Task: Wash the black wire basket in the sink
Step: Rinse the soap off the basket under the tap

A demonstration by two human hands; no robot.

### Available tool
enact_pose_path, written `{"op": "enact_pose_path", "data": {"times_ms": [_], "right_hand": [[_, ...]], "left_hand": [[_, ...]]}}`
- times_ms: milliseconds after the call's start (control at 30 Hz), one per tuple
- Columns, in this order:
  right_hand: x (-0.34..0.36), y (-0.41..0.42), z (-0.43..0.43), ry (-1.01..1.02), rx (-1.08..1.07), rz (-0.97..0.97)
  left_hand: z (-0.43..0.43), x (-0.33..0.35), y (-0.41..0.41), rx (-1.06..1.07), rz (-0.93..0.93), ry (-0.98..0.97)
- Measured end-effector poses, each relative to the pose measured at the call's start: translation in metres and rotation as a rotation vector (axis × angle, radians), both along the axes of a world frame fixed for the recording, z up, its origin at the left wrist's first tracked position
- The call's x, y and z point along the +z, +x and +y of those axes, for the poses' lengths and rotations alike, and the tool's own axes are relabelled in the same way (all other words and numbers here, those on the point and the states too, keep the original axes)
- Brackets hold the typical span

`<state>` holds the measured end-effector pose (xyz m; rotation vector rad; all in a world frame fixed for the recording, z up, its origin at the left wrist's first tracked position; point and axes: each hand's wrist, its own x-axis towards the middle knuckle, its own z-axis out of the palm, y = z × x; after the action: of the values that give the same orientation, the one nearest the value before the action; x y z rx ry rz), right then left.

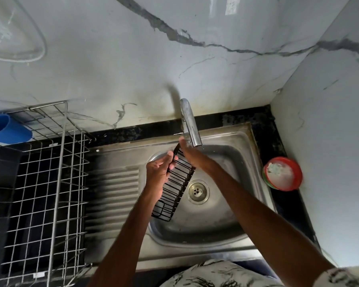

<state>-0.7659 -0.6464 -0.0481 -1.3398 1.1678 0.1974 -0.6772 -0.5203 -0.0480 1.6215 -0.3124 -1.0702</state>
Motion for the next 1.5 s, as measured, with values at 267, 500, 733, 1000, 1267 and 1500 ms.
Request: {"op": "enact_pose_path", "data": {"times_ms": [267, 500, 733, 1000, 1267, 1500], "right_hand": [[-0.033, -0.008, -0.027, 0.108, -0.109, 0.011], [-0.002, -0.018, -0.022, 0.029, 0.109, 0.026], [0.002, -0.009, 0.017, -0.355, 0.186, 0.074], [-0.011, -0.044, -0.039, 0.212, 0.112, -0.097], [-0.005, -0.052, -0.043, 0.188, 0.071, 0.014], [-0.008, -0.059, -0.039, -0.049, -0.032, 0.060]], "left_hand": [[0.008, 0.004, 0.007, -0.067, 0.040, -0.012], [0.007, 0.002, 0.017, 0.050, 0.081, -0.054], [0.009, 0.001, 0.011, -0.075, 0.027, -0.073], [0.014, 0.002, 0.027, -0.036, 0.028, -0.061], [0.022, -0.014, 0.031, -0.217, -0.198, -0.084], [0.028, -0.016, 0.019, -0.280, -0.528, 0.193]]}}
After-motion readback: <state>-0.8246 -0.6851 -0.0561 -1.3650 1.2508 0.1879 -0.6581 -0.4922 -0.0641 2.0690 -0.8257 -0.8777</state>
